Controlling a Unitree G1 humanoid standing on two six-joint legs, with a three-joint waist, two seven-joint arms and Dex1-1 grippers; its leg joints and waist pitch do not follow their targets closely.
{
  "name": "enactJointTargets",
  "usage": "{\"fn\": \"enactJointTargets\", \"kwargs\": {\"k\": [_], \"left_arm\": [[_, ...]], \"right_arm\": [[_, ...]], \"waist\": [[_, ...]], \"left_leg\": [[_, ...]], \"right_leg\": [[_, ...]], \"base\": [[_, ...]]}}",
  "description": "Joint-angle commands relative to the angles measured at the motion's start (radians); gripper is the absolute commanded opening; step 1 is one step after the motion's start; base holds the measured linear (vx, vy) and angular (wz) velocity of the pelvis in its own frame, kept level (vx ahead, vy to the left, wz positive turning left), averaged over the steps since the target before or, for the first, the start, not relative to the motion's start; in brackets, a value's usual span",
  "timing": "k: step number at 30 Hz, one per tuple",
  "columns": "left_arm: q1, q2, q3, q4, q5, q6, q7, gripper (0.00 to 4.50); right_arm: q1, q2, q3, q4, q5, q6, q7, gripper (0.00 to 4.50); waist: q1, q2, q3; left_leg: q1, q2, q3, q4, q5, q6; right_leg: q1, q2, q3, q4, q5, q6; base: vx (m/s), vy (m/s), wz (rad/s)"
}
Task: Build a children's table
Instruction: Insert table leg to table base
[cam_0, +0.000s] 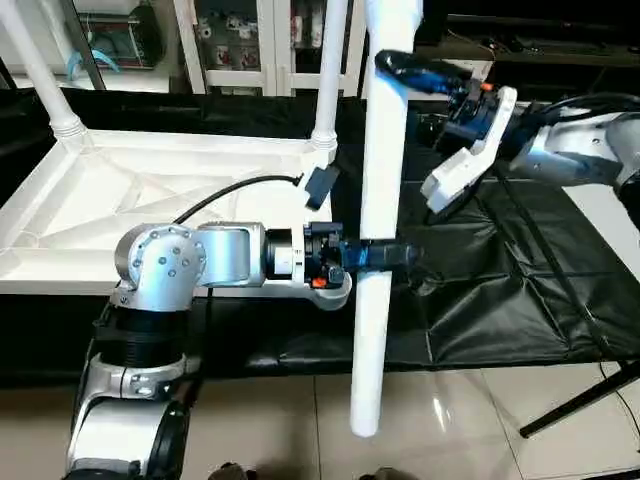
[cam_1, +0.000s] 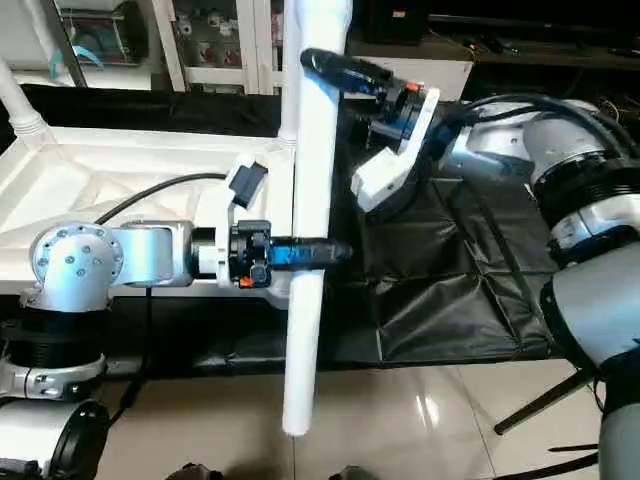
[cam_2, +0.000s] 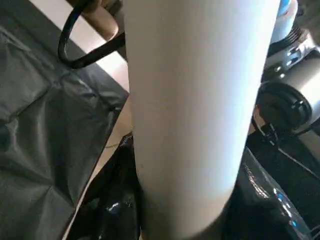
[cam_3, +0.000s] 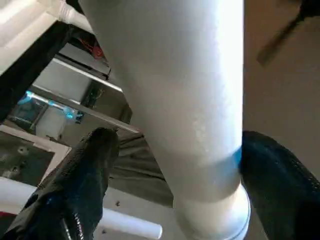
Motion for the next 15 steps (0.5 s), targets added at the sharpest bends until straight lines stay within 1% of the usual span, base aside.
{"fn": "enactJointTargets", "kwargs": {"k": [1,2,3,5,6,7,8,9,10,14,15], "left_arm": [[-0.008,-0.003,-0.023,-0.047,-0.012,0.011,-0.022,1.67],[-0.008,-0.003,-0.023,-0.047,-0.012,0.011,-0.022,1.67],[-0.006,-0.004,-0.027,-0.049,-0.014,0.014,-0.021,1.67],[-0.006,-0.004,-0.028,-0.048,-0.015,0.014,-0.02,1.67],[-0.007,-0.003,-0.028,-0.047,-0.014,0.012,-0.02,1.67],[-0.008,-0.004,-0.025,-0.044,-0.013,0.008,-0.018,1.67],[-0.01,-0.004,-0.023,-0.041,-0.01,0.001,-0.017,1.67],[-0.012,-0.004,-0.02,-0.037,-0.007,-0.006,-0.016,1.67],[-0.013,-0.004,-0.018,-0.035,-0.006,-0.008,-0.015,1.67],[-0.018,0.001,-0.018,-0.031,0.0,-0.011,-0.021,1.67],[-0.018,0.003,-0.02,-0.031,0.002,-0.012,-0.023,1.67]], "right_arm": [[-0.02,0.004,0.026,0.006,-0.026,0.006,-0.016,3.5],[-0.02,0.004,0.026,0.006,-0.026,0.006,-0.016,3.35],[-0.023,0.007,0.031,0.007,-0.03,0.009,-0.041,3.2],[-0.027,0.009,0.038,0.009,-0.031,0.012,-0.064,3.08],[-0.028,0.01,0.039,0.011,-0.027,0.012,-0.07,3.02],[-0.027,0.011,0.039,0.01,-0.024,0.012,-0.072,2.9],[-0.025,0.012,0.038,0.015,-0.016,0.01,-0.07,2.9],[-0.022,0.013,0.037,0.02,-0.012,0.008,-0.068,2.63],[-0.022,0.014,0.038,0.021,-0.012,0.008,-0.071,2.63],[-0.011,0.015,0.044,0.037,-0.005,0.007,-0.072,2.26],[-0.011,0.015,0.046,0.039,-0.006,0.009,-0.074,2.26]], "waist": [[-0.006,-0.005,-0.077],[-0.006,-0.005,-0.077],[-0.005,-0.003,-0.077],[-0.005,-0.003,-0.077],[-0.005,-0.001,-0.077],[-0.006,-0.002,-0.078],[-0.006,0.0,-0.077],[-0.006,-0.001,-0.077],[-0.006,-0.001,-0.077],[-0.006,0.001,-0.078],[-0.006,0.002,-0.078]], "left_leg": [[0.024,-0.016,0.005,-0.052,-0.263,-0.009],[0.024,-0.016,0.005,-0.053,-0.263,-0.009],[0.024,-0.016,0.004,-0.053,-0.263,-0.008],[0.025,-0.016,0.004,-0.054,-0.266,-0.011],[0.026,-0.016,0.004,-0.054,-0.267,-0.012],[0.026,-0.016,0.004,-0.053,-0.27,-0.012],[0.026,-0.016,0.004,-0.054,-0.272,-0.012],[0.026,-0.017,0.004,-0.054,-0.278,-0.012],[0.026,-0.017,0.004,-0.054,-0.278,-0.012],[0.026,-0.016,0.004,-0.053,-0.27,-0.012],[0.026,-0.017,0.004,-0.053,-0.267,-0.012]], "right_leg": [[0.046,-0.003,0.019,-0.071,-0.182,-0.173],[0.046,-0.002,0.019,-0.071,-0.182,-0.173],[0.046,-0.003,0.019,-0.07,-0.177,-0.174],[0.045,-0.003,0.018,-0.07,-0.18,-0.174],[0.045,-0.002,0.018,-0.07,-0.178,-0.175],[0.045,-0.001,0.018,-0.07,-0.175,-0.176],[0.045,-0.001,0.018,-0.07,-0.175,-0.176],[0.045,-0.001,0.018,-0.071,-0.181,-0.174],[0.045,-0.001,0.018,-0.071,-0.181,-0.174],[0.046,-0.001,0.019,-0.069,-0.162,-0.18],[0.047,-0.001,0.019,-0.069,-0.157,-0.182]], "base": [[0.0,0.0,0.0],[0.0,0.0,0.0],[0.0,0.0,0.0],[0.0,0.0,0.0],[0.0,0.0,0.0],[0.0,0.0,0.0],[0.0,0.0,0.0],[0.0,0.0,0.0],[0.0,0.0,0.0],[0.0,0.0,0.0],[0.0,0.0,0.0]]}}
